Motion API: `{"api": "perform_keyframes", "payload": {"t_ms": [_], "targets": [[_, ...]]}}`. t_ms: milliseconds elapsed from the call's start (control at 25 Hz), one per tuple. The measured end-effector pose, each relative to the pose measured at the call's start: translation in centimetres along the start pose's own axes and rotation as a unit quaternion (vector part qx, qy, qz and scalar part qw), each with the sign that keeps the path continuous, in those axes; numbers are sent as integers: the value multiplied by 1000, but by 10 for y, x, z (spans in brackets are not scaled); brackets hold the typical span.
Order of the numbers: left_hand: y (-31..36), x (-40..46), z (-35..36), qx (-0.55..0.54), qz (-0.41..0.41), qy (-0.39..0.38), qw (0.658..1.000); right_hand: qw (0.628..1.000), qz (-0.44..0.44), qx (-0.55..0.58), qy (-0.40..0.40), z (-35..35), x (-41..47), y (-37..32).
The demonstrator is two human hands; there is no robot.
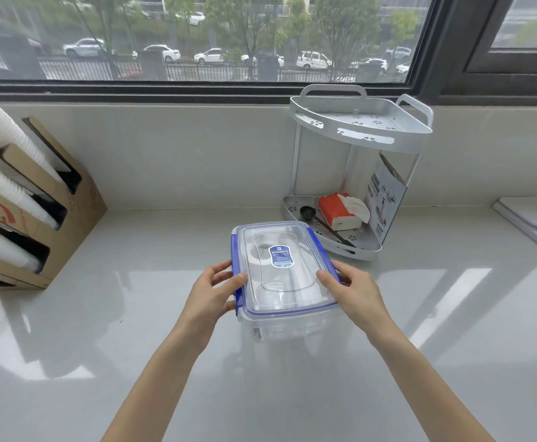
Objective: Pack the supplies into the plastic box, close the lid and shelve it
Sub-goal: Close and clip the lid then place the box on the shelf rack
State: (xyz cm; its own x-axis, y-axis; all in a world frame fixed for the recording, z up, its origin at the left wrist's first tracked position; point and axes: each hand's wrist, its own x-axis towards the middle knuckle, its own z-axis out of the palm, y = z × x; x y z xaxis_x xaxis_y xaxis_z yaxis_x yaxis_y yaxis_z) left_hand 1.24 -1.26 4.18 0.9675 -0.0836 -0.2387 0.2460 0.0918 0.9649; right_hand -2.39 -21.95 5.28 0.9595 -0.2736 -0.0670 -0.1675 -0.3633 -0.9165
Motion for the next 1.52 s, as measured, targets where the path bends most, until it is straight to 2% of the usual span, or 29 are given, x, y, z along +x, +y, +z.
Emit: {"api": "perform_keyframes", "payload": {"t_ms": [360, 560, 760, 1040, 1520], "targets": [[85, 27, 29, -71, 70, -66, 993, 992, -116, -34, 43, -56, 51, -70], [128, 40, 47, -136, 62, -119, 982, 985, -155, -57, 46, -89, 70, -104], [154, 54, 64, -143, 72, -145, 976, 978, -183, -77, 57, -114, 86, -130], [180, 72, 87, -133, 74, -161, 975, 970, -191, -129, 72, -139, 106, -153], [228, 116, 139, -180, 51, -225, 956, 966, -191, -126, 115, -191, 192, -183]]}}
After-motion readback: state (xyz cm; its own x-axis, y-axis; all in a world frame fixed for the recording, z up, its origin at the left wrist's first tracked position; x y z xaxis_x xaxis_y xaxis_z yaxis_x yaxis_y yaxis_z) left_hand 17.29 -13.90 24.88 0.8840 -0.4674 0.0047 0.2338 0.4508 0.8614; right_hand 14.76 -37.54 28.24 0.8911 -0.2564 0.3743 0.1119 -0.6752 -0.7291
